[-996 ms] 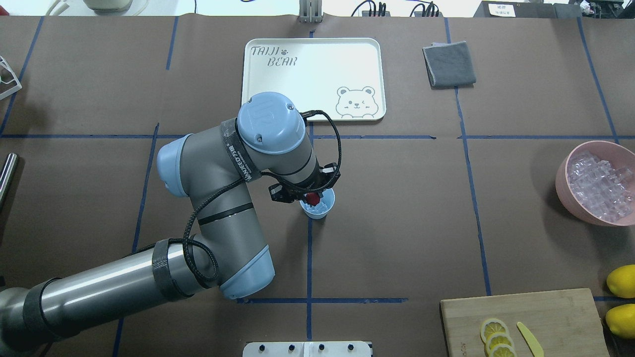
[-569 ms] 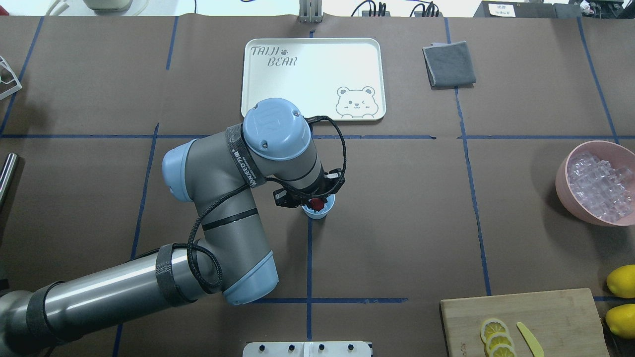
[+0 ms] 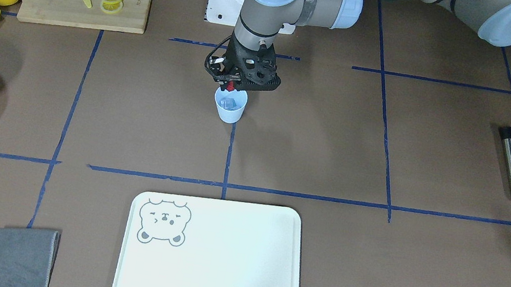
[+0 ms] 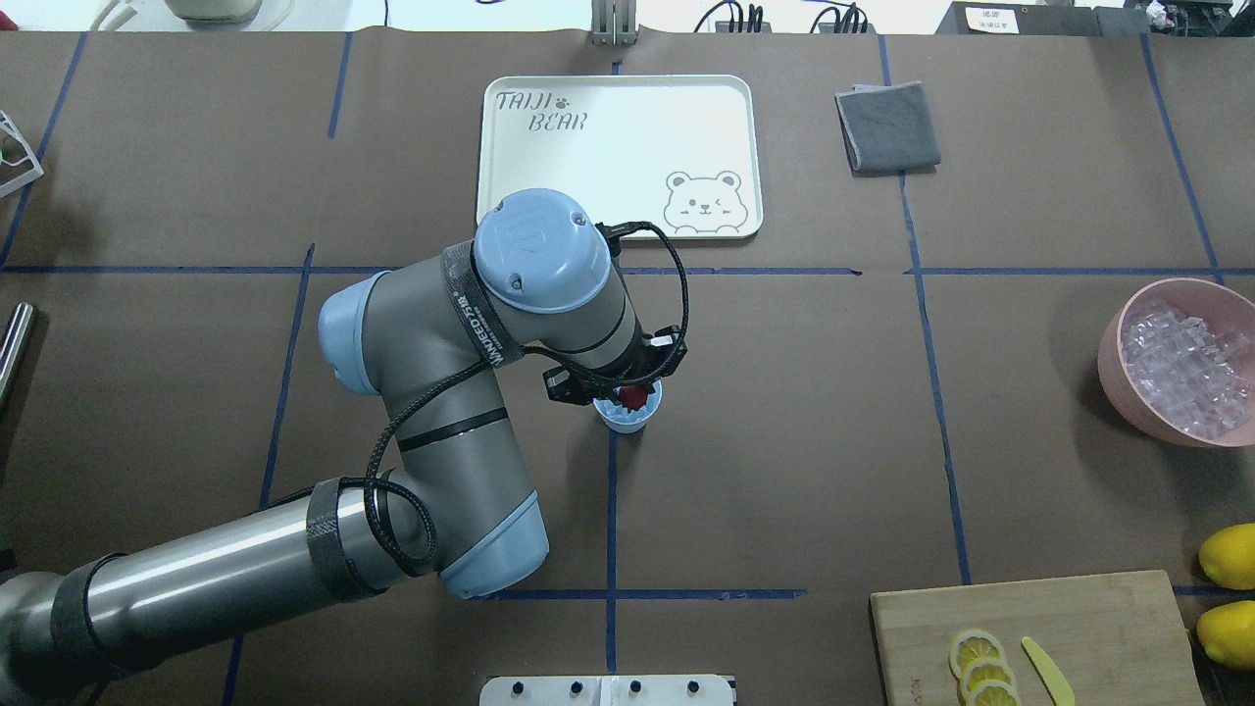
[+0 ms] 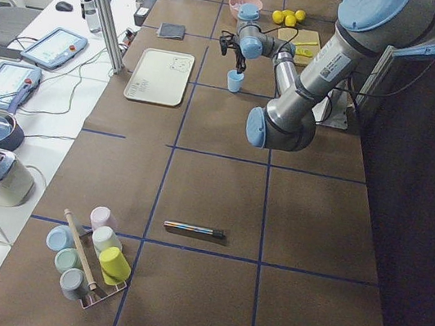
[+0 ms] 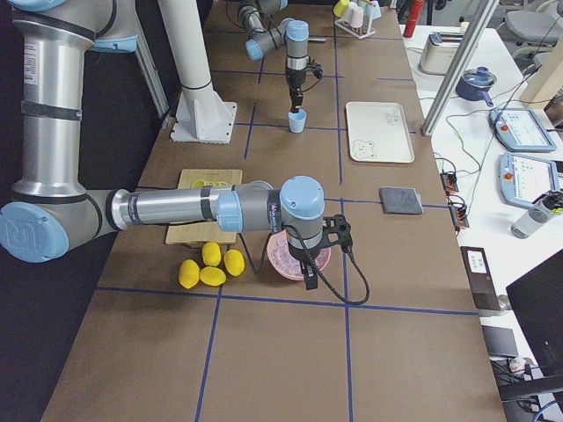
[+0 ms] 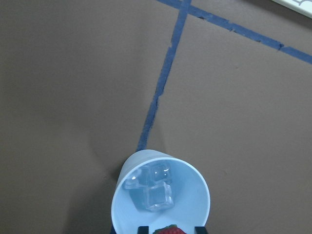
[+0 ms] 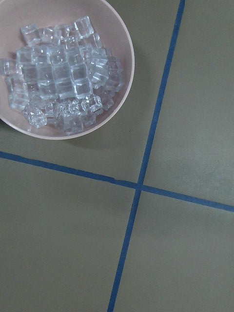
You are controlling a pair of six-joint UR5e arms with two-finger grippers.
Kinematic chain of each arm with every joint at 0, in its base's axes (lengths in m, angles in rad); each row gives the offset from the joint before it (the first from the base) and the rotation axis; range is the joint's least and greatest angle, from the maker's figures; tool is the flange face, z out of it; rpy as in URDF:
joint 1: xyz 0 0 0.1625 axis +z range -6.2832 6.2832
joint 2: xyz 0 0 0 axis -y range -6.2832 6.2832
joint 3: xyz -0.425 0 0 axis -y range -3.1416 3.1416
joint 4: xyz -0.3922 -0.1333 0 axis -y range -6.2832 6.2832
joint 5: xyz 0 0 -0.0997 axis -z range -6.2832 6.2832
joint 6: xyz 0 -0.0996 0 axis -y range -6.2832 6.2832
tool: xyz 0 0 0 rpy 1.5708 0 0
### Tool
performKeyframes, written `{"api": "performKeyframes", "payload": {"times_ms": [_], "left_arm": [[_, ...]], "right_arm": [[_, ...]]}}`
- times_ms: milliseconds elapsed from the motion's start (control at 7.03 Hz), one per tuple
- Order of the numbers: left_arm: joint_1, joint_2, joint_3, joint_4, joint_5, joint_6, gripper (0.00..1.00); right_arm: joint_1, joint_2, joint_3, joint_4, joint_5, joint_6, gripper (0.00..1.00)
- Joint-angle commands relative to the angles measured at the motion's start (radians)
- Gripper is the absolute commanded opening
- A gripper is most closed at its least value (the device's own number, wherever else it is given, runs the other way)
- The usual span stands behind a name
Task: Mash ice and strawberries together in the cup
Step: 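Open the left gripper to drop the strawberry into the cup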
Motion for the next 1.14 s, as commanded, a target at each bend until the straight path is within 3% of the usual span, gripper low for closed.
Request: {"api": "performKeyframes", "payload": {"times_ms": [0, 142, 285, 711, 996], "left_arm": [[-0.010, 0.001, 0.000, -0.005, 0.001, 0.000, 0.53], [-0.012, 0.003, 0.000, -0.005, 0.001, 0.002, 0.56], [-0.012, 0.006, 0.000, -0.003, 0.005, 0.005, 1.00], [-0.073, 0.034, -0.032, 0.009, 0.030, 0.053, 1.00], [-0.168, 0.148, -0.113, 0.011, -0.106, 0.141, 1.00]], "right_arm": [[0.000, 0.001, 0.000, 0.000, 0.000, 0.001, 0.99], [0.000, 0.001, 0.000, 0.000, 0.000, 0.001, 0.99], [0.000, 0.001, -0.002, 0.000, 0.000, 0.001, 0.99], [0.000, -0.004, -0.009, 0.000, 0.003, 0.010, 0.99], [0.000, -0.010, -0.061, 0.005, 0.008, 0.006, 0.99]]}}
